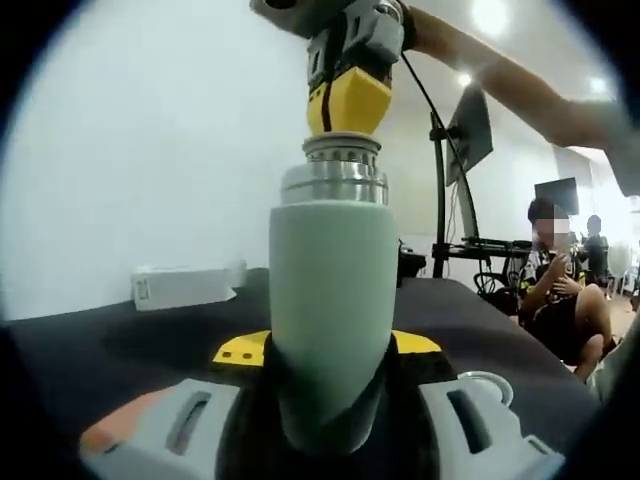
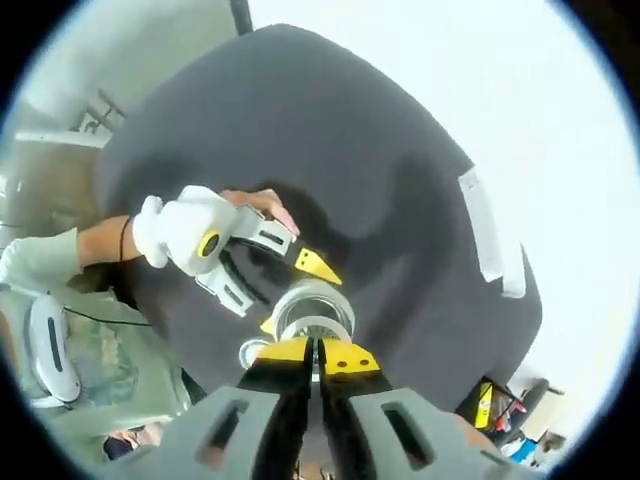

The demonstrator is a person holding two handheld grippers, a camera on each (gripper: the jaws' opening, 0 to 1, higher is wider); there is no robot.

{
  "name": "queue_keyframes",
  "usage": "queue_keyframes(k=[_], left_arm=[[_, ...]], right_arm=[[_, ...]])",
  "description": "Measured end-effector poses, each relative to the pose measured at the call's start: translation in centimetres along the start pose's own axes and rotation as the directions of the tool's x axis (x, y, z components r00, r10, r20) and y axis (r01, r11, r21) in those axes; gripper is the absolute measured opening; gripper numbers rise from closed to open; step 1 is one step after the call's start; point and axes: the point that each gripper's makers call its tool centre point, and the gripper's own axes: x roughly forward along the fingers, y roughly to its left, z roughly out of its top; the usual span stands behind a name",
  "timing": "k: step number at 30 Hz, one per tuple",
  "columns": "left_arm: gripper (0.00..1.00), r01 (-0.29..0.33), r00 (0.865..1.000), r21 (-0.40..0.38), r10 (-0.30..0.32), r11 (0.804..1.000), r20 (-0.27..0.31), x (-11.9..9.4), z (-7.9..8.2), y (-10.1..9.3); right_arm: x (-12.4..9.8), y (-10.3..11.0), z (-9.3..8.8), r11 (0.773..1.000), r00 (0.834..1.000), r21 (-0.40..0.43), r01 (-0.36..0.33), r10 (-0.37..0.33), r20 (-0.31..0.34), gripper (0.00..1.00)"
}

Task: Assemble the cup parts correctly, then place the assembled cup into the box.

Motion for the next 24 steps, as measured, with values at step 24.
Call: queue_keyframes(k=[24], left_arm=[[0.4,-0.002,1.0,0.001,0.002,1.0,-0.005,0.0,-0.1,0.0]], right_arm=[[3.5,0.7,-0.4,1.0,0.999,0.001,-0.028,0.028,-0.038,0.01]])
